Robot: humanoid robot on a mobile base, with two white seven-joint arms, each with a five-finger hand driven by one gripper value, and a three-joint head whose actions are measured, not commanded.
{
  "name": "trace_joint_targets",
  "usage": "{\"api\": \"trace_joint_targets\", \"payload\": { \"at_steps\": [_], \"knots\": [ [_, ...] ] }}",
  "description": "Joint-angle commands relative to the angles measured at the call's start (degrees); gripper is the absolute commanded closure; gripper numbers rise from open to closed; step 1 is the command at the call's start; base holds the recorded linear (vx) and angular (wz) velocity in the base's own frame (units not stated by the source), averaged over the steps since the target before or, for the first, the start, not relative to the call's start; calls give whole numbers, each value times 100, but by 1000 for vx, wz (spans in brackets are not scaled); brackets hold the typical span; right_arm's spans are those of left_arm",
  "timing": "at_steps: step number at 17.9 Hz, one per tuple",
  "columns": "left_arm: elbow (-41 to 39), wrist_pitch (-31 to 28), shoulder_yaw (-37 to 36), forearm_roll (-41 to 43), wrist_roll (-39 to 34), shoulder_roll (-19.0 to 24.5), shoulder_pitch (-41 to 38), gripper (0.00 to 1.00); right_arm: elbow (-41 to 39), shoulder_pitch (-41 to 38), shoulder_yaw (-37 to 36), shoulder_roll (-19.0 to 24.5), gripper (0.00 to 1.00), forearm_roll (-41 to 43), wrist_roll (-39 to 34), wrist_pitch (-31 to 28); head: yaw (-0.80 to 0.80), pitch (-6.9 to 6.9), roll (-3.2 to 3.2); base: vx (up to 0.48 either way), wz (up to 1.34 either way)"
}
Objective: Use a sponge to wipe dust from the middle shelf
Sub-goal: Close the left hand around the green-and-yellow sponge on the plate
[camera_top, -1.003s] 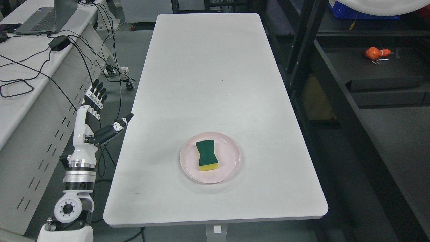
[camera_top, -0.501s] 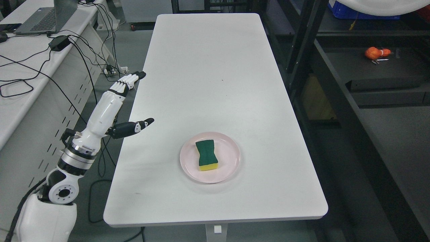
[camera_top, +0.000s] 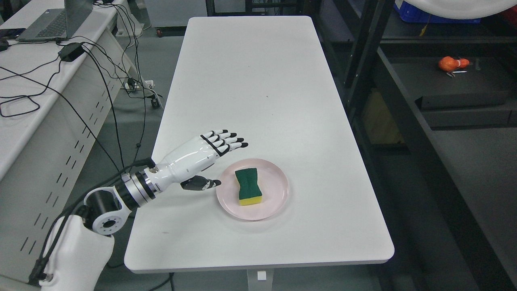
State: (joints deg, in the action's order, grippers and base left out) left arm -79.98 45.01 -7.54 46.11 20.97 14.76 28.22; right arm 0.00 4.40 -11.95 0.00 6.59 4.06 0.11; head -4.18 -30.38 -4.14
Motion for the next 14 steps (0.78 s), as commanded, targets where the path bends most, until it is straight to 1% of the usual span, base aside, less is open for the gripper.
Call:
{"api": "trace_joint_targets", "payload": {
  "at_steps": [1,2,3,4,5,7,8,11,13,14],
  "knots": [
    [237,-1,-776,-461,355,-667,-62,1,-100,8,0,-100,0,0,7,-415,0,0,0,0,0],
    [220,-1,-819,-410,364,-598,-19,5,-100,0,0,-100,0,0,16,-415,0,0,0,0,0],
    [211,-1,-828,-323,364,-397,60,10,-100,8,0,-100,0,0,7,-415,0,0,0,0,0],
    [193,-1,-837,-131,364,-143,191,12,-100,0,0,-100,0,0,7,-415,0,0,0,0,0],
    [185,-1,-846,167,373,51,349,12,-100,-1,0,-100,0,0,7,-415,0,0,0,0,0],
    [193,-1,-837,817,373,114,526,12,-100,-1,0,-100,0,0,7,-415,0,0,0,0,0],
    [185,-1,-837,977,381,132,544,12,-100,-1,0,-100,0,0,7,-424,0,0,0,0,0],
    [211,-1,-837,1285,408,290,553,12,-100,-1,0,-100,0,0,7,-415,0,0,0,0,0],
    [246,-1,-820,1444,425,299,535,12,-100,8,0,-100,0,0,7,-415,0,0,0,0,0],
    [272,-1,-820,1453,556,299,552,13,-100,0,0,-100,0,0,7,-415,0,0,0,0,0]
  ]
}}
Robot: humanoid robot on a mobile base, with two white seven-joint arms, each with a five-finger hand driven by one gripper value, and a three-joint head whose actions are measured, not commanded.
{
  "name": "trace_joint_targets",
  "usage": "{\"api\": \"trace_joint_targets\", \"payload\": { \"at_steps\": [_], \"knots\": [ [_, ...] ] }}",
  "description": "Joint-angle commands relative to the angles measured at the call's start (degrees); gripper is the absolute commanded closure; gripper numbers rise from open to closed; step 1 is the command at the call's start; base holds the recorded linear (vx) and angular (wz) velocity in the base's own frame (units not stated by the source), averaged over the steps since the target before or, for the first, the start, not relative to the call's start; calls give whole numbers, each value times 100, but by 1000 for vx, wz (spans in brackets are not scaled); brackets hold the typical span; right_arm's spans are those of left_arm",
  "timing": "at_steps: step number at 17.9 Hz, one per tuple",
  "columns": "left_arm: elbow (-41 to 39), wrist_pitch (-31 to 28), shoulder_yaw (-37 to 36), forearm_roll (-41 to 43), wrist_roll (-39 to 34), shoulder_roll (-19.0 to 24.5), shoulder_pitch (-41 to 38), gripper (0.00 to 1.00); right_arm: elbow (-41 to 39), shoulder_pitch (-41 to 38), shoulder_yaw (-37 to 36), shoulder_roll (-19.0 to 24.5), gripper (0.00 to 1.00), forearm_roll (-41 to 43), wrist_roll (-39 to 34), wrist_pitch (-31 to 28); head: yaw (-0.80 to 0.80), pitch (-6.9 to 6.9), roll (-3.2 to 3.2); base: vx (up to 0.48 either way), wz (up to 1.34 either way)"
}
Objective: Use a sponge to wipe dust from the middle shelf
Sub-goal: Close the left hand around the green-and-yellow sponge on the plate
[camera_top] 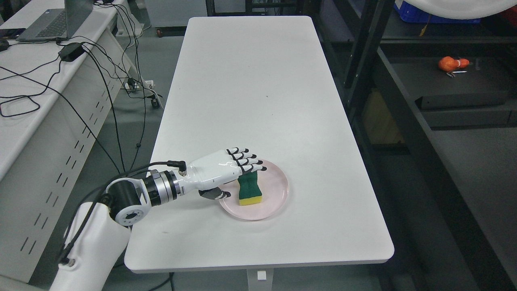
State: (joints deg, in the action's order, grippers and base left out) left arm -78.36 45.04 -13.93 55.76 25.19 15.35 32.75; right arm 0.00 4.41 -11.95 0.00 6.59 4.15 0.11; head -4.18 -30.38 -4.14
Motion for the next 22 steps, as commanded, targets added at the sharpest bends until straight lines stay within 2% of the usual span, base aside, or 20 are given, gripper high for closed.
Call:
{"api": "trace_joint_targets", "payload": {
  "at_steps": [1,9,18,22],
  "knots": [
    [145,-4,-146,497,327,206,135,15,-100,-2,0,-100,0,0,-1,-415,0,0,0,0,0],
    [373,-4,-224,567,408,57,785,16,-100,-2,0,-100,0,0,-1,-415,0,0,0,0,0],
    [760,-4,-558,1279,373,-830,750,19,-100,-2,0,-100,0,0,-1,-415,0,0,0,0,0],
    [822,-4,-822,1297,364,-910,715,20,-100,-2,0,-100,0,0,-1,-415,0,0,0,0,0]
  ]
}}
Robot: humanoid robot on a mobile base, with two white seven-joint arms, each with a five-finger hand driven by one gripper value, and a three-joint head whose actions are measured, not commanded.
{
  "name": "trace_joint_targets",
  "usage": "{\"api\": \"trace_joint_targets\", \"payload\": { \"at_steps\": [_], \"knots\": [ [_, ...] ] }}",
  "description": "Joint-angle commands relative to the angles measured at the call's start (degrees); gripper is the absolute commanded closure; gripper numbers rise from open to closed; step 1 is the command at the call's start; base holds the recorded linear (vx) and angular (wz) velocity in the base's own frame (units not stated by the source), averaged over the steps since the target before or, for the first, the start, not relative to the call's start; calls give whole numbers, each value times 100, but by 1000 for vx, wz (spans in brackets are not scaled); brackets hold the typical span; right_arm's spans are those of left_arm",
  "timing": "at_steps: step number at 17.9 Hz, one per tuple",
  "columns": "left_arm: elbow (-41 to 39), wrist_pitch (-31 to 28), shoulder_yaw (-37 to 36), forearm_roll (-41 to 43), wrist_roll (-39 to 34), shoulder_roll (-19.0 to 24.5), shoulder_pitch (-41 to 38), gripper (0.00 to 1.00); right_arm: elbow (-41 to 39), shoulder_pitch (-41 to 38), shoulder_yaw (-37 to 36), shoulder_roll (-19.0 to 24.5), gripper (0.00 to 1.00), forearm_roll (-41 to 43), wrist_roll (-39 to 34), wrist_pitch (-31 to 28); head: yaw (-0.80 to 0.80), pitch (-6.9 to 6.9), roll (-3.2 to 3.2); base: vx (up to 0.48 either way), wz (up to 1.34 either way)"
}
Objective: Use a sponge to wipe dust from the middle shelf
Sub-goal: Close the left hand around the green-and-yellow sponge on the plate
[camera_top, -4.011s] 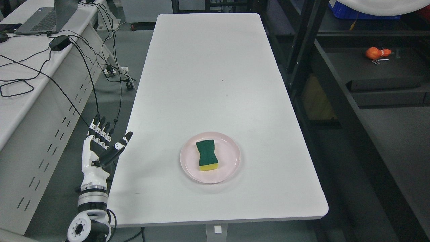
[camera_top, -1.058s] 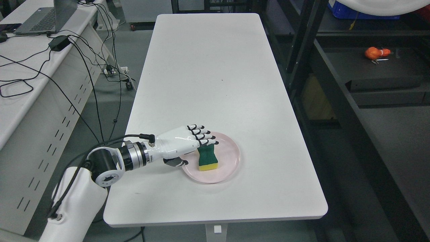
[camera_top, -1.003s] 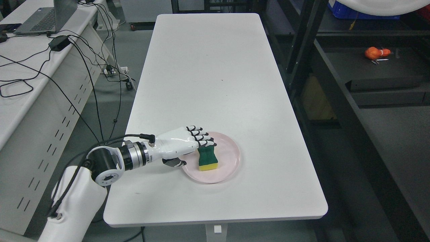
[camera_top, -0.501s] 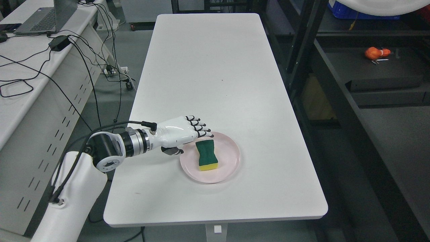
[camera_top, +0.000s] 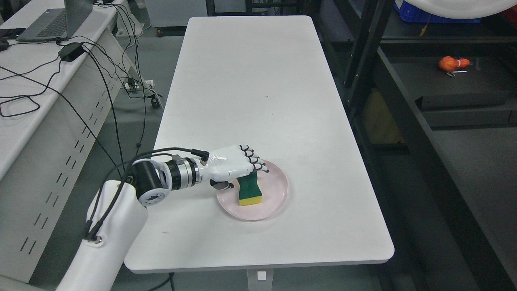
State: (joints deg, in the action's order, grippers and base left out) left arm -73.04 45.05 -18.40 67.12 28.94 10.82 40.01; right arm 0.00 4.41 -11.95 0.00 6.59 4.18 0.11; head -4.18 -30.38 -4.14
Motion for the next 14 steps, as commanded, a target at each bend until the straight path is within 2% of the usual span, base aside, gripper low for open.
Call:
{"api": "trace_joint_targets", "payload": {
  "at_steps": [1,5,8,11,14],
  "knots": [
    [290,-5,-392,161,-12,-466,-90,20,-100,-1,0,-100,0,0,-5,-415,0,0,0,0,0],
    [290,-5,-375,152,-3,-423,-336,24,-100,-1,0,-100,0,0,4,-415,0,0,0,0,0],
    [281,-5,-261,126,-3,-414,-380,37,-100,-1,0,-100,0,0,-5,-424,0,0,0,0,0],
    [290,-5,99,21,6,-457,-389,61,-100,-1,0,-100,0,0,-5,-415,0,0,0,0,0],
    [290,-5,529,-522,41,-536,-346,87,-100,-1,0,-100,0,0,-5,-415,0,0,0,0,0]
  ]
}}
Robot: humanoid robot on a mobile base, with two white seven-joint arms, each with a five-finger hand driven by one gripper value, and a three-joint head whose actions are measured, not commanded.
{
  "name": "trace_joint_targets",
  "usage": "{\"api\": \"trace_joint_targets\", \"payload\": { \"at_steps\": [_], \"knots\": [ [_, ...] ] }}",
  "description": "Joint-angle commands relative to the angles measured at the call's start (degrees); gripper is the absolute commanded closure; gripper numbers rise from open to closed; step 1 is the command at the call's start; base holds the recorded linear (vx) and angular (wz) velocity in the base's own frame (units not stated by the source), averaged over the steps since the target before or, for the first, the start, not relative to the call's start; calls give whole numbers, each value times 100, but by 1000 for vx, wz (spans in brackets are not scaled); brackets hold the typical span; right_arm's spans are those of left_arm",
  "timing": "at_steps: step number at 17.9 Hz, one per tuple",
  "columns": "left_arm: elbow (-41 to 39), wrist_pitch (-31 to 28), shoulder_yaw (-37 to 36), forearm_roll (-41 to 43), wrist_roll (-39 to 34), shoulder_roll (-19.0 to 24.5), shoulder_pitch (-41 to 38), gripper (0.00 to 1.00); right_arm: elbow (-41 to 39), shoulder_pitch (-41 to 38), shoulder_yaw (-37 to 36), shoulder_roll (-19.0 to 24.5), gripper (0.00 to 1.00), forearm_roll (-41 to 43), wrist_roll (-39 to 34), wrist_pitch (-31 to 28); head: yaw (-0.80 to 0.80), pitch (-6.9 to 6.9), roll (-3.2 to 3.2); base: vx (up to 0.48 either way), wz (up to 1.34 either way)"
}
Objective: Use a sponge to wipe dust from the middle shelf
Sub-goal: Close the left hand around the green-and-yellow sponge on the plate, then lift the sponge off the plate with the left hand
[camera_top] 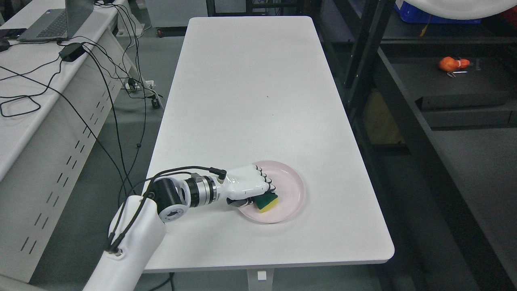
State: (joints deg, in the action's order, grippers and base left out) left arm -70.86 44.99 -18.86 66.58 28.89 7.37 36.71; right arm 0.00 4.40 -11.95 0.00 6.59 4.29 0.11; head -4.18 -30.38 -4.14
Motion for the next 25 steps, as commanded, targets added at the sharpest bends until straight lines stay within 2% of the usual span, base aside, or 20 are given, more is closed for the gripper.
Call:
{"api": "trace_joint_targets", "payload": {
  "at_steps": [1,5,9,11,13,17,22,25],
  "knots": [
    [73,1,716,-601,47,-201,3,90,-100,8,0,-100,0,0,-16,-415,0,0,0,0,0],
    [29,1,1367,-1409,47,-227,116,92,-100,-1,0,-100,0,0,-16,-415,0,0,0,0,0],
    [-59,1,1911,-2840,134,-463,214,92,-100,-1,0,-100,0,0,-16,-415,0,0,0,0,0],
    [-234,1,2115,-3806,204,-637,100,100,-100,-1,0,-100,0,0,-16,-415,0,0,0,0,0],
    [-401,1,2185,-4214,275,-637,38,100,-100,-1,0,-100,0,0,-16,-415,0,0,0,0,0],
    [-437,1,2703,-5029,-188,-637,-6,100,-100,-1,0,-100,0,0,-16,-415,0,0,0,-4,0],
    [-428,-814,2809,-6383,-585,-637,-260,100,-100,8,0,-100,0,0,-16,-415,0,0,0,-46,-32],
    [-428,-1377,2862,-6816,-1260,-637,-550,100,-100,-1,0,-100,0,0,-16,-415,0,0,0,-112,-113]
  ]
}}
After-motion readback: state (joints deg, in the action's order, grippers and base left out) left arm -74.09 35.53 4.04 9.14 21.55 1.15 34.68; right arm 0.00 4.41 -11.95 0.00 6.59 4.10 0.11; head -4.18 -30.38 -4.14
